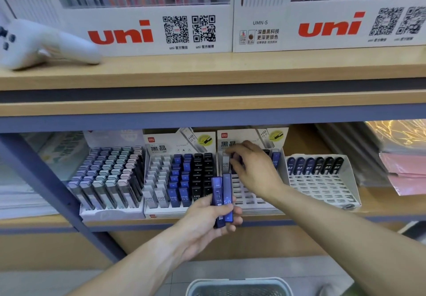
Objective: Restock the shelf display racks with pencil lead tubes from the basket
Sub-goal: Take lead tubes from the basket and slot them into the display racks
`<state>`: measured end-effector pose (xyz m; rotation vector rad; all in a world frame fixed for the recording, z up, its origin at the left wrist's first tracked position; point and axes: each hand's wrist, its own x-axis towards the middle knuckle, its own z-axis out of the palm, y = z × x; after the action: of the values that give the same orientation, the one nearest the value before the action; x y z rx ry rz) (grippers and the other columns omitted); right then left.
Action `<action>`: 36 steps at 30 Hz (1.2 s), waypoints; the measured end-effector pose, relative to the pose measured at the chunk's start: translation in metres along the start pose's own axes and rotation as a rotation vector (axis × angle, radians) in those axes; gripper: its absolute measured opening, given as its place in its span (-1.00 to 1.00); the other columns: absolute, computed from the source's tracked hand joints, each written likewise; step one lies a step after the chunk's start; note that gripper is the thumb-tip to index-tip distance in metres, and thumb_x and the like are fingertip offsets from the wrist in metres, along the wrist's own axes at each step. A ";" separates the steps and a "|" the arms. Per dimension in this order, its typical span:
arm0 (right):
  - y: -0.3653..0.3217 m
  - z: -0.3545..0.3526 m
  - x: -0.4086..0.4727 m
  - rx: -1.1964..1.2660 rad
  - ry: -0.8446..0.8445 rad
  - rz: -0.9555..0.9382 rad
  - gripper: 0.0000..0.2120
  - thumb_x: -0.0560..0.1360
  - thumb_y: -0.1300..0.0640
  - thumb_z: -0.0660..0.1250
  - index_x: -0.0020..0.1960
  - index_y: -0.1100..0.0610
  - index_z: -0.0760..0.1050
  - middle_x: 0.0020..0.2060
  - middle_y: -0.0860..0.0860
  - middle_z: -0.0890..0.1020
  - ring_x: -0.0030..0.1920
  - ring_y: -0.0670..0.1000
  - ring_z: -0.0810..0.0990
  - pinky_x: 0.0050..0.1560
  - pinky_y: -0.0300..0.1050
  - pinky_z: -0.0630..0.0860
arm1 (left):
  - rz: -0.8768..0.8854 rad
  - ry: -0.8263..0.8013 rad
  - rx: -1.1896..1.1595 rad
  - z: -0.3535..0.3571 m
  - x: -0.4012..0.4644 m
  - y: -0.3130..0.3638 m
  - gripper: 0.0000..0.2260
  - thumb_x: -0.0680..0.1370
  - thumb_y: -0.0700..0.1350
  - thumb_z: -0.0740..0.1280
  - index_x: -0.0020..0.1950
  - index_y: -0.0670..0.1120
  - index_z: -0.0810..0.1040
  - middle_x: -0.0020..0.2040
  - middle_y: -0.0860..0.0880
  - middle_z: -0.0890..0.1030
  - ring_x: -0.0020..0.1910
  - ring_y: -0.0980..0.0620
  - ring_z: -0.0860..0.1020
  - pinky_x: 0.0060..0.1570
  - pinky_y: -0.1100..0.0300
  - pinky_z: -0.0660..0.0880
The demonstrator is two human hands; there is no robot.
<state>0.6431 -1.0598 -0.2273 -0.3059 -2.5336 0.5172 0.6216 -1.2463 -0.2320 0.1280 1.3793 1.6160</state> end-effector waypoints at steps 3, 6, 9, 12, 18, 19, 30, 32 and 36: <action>-0.009 -0.019 -0.013 0.399 -0.186 0.252 -0.84 0.56 0.04 0.43 0.13 0.00 0.60 -0.14 -0.07 0.67 -0.20 -0.12 0.61 -0.15 -0.24 0.52 | 0.004 -0.007 0.003 0.000 0.001 -0.001 -0.81 0.62 -0.33 0.32 0.23 -0.24 0.58 0.00 -0.27 0.70 -0.12 -0.13 0.67 -0.25 0.15 0.59; -0.008 -0.032 -0.028 0.647 -0.365 0.378 -0.79 0.49 0.17 0.53 0.10 0.09 0.62 -0.17 0.05 0.71 -0.19 -0.03 0.68 -0.08 -0.14 0.65 | -0.001 -0.004 0.016 0.002 0.002 -0.004 -0.81 0.62 -0.32 0.33 0.23 -0.24 0.58 0.01 -0.28 0.70 -0.11 -0.13 0.67 -0.25 0.15 0.59; -0.005 -0.044 -0.034 0.733 -0.345 0.445 -0.78 0.46 0.31 0.53 0.07 0.16 0.62 -0.22 0.09 0.68 -0.19 0.03 0.69 -0.05 -0.12 0.67 | 0.016 -0.008 0.031 0.006 0.001 -0.004 -0.79 0.62 -0.30 0.34 0.25 -0.23 0.57 0.05 -0.28 0.70 -0.11 -0.11 0.67 -0.25 0.17 0.57; 0.000 -0.053 -0.038 0.755 -0.342 0.506 -0.74 0.48 0.40 0.41 0.10 0.14 0.62 -0.25 0.07 0.67 -0.24 0.06 0.70 -0.15 -0.16 0.64 | 0.037 0.000 0.015 0.011 0.001 -0.003 -0.80 0.63 -0.28 0.32 0.25 -0.21 0.55 0.07 -0.30 0.70 -0.14 -0.10 0.66 -0.22 0.17 0.54; 0.016 -0.066 -0.044 0.697 -0.376 0.550 -0.86 0.50 0.38 0.41 -0.04 0.19 0.69 -0.25 0.14 0.71 -0.30 -0.02 0.65 -0.17 -0.13 0.63 | 0.059 0.048 -0.037 0.013 0.006 -0.001 -0.82 0.63 -0.28 0.34 0.23 -0.22 0.57 0.06 -0.30 0.70 -0.25 -0.06 0.62 -0.31 0.18 0.45; 0.020 -0.068 -0.046 0.701 -0.401 0.558 -0.89 0.48 0.37 0.44 -0.05 0.21 0.68 -0.25 0.15 0.72 -0.28 0.01 0.65 -0.14 -0.10 0.63 | 0.067 0.062 -0.044 0.013 0.007 -0.001 -0.83 0.62 -0.29 0.35 0.21 -0.21 0.59 0.03 -0.27 0.70 -0.25 -0.06 0.62 -0.32 0.18 0.45; 0.014 -0.067 -0.059 0.818 -0.625 0.412 -0.41 0.42 0.37 0.55 0.35 -0.01 0.50 -0.03 0.21 0.71 -0.18 0.12 0.64 -0.05 -0.04 0.62 | 0.130 0.075 -0.102 0.017 0.015 -0.004 -0.86 0.59 -0.25 0.39 0.14 -0.22 0.59 -0.01 -0.21 0.70 -0.30 -0.01 0.52 -0.38 0.22 0.40; 0.015 -0.068 -0.060 0.788 -0.615 0.382 -0.29 0.43 0.37 0.54 0.43 -0.11 0.44 -0.01 0.22 0.68 -0.18 0.08 0.62 -0.03 -0.03 0.64 | 0.124 0.076 -0.091 0.018 0.014 -0.005 -0.83 0.61 -0.24 0.37 0.19 -0.24 0.59 -0.03 -0.20 0.70 -0.31 0.00 0.52 -0.38 0.22 0.39; 0.021 -0.070 -0.058 0.763 -0.609 0.408 -0.25 0.44 0.40 0.51 0.45 -0.20 0.42 -0.02 0.14 0.59 -0.17 0.06 0.65 -0.03 -0.03 0.65 | 0.098 0.101 -0.041 0.017 0.016 -0.007 -0.79 0.63 -0.24 0.34 0.25 -0.25 0.56 -0.21 -0.13 0.62 -0.37 0.03 0.46 -0.46 0.25 0.31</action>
<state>0.7318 -1.0382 -0.2074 -0.4131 -2.5630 1.9055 0.6276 -1.2241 -0.2390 0.0921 1.4345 1.7523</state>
